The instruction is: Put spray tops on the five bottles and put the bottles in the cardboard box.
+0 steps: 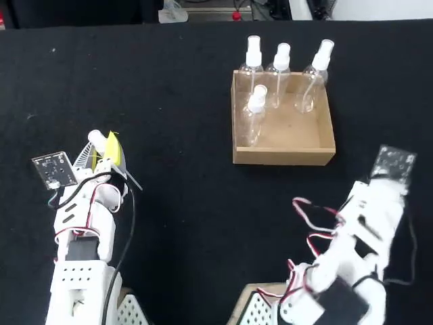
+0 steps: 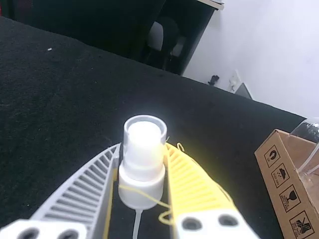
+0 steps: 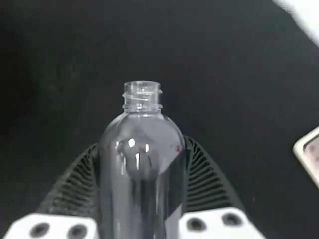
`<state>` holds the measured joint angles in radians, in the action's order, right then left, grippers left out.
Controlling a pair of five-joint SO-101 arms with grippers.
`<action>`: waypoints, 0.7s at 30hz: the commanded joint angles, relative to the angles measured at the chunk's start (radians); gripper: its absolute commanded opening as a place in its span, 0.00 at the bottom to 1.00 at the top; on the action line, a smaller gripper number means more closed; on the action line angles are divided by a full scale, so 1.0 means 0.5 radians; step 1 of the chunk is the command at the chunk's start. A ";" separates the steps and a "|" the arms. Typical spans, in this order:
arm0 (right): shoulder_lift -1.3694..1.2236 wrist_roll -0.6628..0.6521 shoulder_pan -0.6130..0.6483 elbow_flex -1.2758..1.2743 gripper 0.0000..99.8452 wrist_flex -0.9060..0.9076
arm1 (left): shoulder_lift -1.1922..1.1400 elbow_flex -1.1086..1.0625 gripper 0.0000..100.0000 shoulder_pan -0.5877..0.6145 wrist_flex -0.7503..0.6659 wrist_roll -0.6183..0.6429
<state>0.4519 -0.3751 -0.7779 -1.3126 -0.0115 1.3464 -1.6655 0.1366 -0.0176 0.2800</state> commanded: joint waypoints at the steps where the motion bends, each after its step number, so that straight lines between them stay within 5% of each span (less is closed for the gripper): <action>1: 0.207 0.021 0.021 0.315 0.02 0.841 | 0.031 0.014 0.03 0.002 -0.049 0.000; 15: 0.210 0.012 0.018 0.284 0.02 1.099 | 0.031 0.014 0.03 0.008 -0.049 0.000; 21: 0.213 0.009 0.034 0.299 0.20 1.304 | 0.031 0.014 0.03 0.008 -0.049 0.000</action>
<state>0.5163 -0.3705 -0.7779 -1.1914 0.6068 1.3464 -1.6655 0.1366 -0.0176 0.2800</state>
